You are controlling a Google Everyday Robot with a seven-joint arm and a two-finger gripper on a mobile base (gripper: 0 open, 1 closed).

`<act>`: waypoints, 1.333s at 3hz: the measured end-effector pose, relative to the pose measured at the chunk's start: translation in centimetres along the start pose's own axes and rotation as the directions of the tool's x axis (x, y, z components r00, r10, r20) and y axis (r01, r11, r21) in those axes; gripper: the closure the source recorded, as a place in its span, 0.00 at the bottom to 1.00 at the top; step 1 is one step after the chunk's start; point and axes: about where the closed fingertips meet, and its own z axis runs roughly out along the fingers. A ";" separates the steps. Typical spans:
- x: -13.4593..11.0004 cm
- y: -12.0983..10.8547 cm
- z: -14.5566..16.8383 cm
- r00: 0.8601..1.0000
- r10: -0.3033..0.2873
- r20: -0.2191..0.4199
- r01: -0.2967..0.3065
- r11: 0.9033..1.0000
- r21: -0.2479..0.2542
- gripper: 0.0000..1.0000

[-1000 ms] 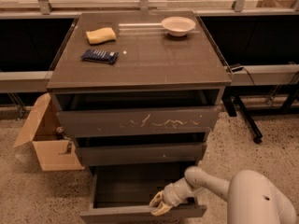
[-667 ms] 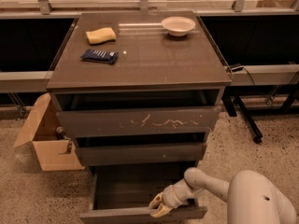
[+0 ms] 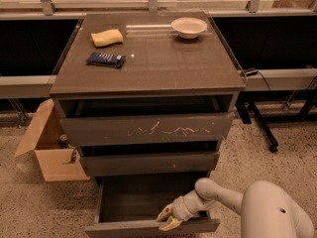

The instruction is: Open bottom drawer

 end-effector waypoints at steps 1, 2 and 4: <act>0.0 0.0 0.0 1.000 0.000 0.000 0.000 1.000 0.000 0.04; 0.0 0.0 0.0 1.000 0.000 0.000 0.000 1.000 0.000 0.00; -0.8 1.2 -4.1 0.997 -0.074 0.001 0.073 0.995 0.070 0.00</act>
Offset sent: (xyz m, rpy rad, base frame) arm 0.0000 0.0000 0.0000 0.0000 0.0000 0.0000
